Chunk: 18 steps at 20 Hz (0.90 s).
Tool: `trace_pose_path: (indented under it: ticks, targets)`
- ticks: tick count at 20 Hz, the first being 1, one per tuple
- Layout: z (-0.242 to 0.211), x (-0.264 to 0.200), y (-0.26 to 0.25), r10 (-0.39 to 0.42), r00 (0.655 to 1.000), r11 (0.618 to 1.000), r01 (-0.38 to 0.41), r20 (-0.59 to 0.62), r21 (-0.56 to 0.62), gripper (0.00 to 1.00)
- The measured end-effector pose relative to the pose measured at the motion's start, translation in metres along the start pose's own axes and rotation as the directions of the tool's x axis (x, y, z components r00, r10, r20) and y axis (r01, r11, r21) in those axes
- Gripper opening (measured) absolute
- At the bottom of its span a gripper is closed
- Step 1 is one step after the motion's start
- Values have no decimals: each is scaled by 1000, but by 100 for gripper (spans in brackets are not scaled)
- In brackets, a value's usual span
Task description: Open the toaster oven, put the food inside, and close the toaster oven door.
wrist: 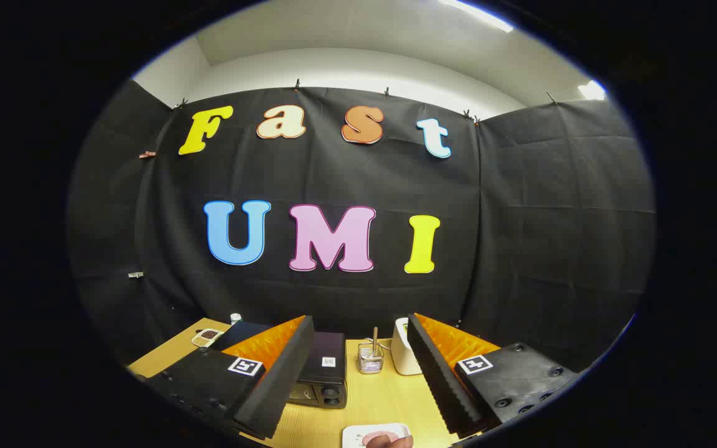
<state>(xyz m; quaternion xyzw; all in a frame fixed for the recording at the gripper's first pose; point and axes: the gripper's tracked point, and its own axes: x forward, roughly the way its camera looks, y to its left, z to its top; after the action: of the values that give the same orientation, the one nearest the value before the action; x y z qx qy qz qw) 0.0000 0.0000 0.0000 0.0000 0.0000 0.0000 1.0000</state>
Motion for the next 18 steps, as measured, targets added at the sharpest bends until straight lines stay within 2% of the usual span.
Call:
trace_pose_path:
  ticks: [18]
  targets:
    - [-14,2,18,4,1000,1000,-4,-17,16,97]
